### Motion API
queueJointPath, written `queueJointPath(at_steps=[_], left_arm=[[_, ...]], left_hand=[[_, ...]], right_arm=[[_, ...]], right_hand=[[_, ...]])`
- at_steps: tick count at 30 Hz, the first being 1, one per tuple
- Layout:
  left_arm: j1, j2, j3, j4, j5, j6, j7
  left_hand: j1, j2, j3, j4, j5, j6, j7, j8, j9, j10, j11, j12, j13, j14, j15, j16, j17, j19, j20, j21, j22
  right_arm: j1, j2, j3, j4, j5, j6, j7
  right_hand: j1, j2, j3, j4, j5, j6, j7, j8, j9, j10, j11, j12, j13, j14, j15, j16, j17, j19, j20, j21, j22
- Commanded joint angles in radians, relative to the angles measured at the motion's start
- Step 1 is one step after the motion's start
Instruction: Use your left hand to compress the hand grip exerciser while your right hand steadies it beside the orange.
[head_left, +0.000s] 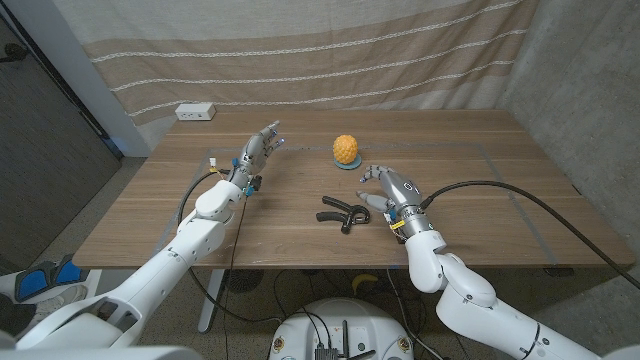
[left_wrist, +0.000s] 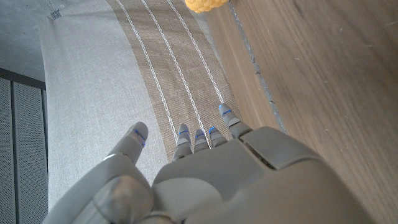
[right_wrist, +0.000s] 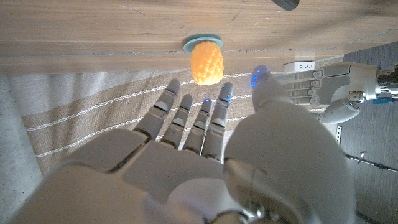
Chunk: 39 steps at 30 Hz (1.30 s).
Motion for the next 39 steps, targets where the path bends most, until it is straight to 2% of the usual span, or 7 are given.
queueJointPath(at_steps=[1, 25, 39], left_arm=[[0.003, 0.002, 0.002, -0.002, 0.0, 0.007, 0.0], [0.015, 0.016, -0.002, -0.021, -0.006, 0.017, -0.004], [0.011, 0.019, 0.002, -0.024, -0.003, 0.017, -0.012]], left_hand=[[-0.014, 0.003, 0.004, -0.006, -0.001, 0.01, -0.002, 0.0, 0.004, 0.0, 0.003, 0.003, 0.002, 0.002, 0.001, 0.004, 0.003, 0.01, 0.003, -0.002, 0.003], [-0.022, 0.003, 0.004, -0.01, 0.0, 0.011, -0.002, 0.0, 0.004, 0.001, 0.004, 0.003, 0.002, 0.001, 0.0, 0.004, 0.003, 0.011, 0.003, -0.008, 0.003], [-0.026, 0.003, 0.004, -0.012, 0.0, 0.011, -0.003, -0.001, 0.004, 0.0, 0.004, 0.002, 0.002, 0.002, 0.0, 0.004, 0.003, 0.011, 0.004, -0.012, 0.003]], right_arm=[[0.011, 0.004, -0.019, 0.006, -0.012, -0.045, 0.03], [0.032, 0.014, -0.054, 0.016, -0.017, -0.105, 0.05], [0.048, 0.015, -0.09, 0.029, -0.055, -0.139, 0.059]], right_hand=[[0.006, -0.004, -0.005, 0.002, -0.002, -0.002, 0.002, 0.007, 0.007, -0.004, 0.0, 0.003, 0.005, -0.004, -0.134, 0.008, 0.002, -0.008, 0.001, -0.003, 0.002], [0.026, 0.005, -0.011, 0.001, -0.002, -0.026, -0.001, 0.026, 0.03, -0.02, -0.001, -0.004, 0.015, -0.017, -0.131, 0.008, 0.009, -0.016, -0.001, -0.007, 0.002], [0.051, 0.012, -0.009, -0.005, 0.0, -0.027, -0.012, 0.04, 0.041, -0.02, -0.008, -0.004, 0.02, -0.017, -0.143, 0.01, 0.012, -0.016, -0.008, -0.008, 0.001]])
